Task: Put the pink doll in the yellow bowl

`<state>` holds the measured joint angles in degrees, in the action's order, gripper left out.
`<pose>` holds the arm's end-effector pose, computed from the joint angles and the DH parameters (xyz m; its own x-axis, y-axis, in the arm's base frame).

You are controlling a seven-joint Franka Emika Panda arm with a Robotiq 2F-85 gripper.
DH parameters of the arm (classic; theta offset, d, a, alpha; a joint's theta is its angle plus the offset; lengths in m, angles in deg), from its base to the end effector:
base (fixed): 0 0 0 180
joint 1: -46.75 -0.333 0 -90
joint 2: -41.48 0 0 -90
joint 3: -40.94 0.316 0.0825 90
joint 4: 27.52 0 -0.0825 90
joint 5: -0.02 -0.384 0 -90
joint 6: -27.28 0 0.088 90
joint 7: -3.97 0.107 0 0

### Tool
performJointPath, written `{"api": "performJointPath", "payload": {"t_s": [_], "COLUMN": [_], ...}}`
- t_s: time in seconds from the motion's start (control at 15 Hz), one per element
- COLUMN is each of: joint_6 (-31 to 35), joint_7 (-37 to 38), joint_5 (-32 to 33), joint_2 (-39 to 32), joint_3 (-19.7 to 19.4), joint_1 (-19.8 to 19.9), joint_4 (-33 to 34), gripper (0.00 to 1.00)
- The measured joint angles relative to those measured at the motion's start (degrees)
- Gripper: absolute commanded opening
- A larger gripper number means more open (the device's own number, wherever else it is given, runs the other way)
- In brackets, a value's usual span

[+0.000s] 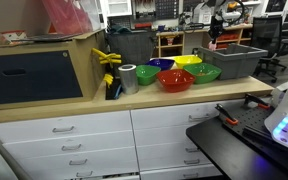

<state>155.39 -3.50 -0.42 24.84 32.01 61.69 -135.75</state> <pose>0.5743 -0.2481 0.3605 0.9591 -0.2777 0.0545 -0.2802 -0.9589 0.0456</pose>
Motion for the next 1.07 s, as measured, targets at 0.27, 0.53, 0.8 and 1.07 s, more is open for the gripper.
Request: {"api": "performJointPath", "payload": {"t_s": [0.27, 0.53, 0.8, 1.07], "joint_6": [-0.1, -0.1, 0.6, 4.8], "joint_7": [0.9, 4.2, 9.0, 13.8], "joint_5": [1.5, 2.0, 1.9, 1.5], "joint_2": [5.8, 9.9, 10.3, 7.6], "joint_3": [0.3, 1.6, 2.9, 3.2], "joint_1": [-3.2, -6.5, -8.7, -9.3], "joint_4": [-4.7, -8.6, -10.2, -10.1], "gripper": [0.0, 0.0, 0.0, 0.0]}}
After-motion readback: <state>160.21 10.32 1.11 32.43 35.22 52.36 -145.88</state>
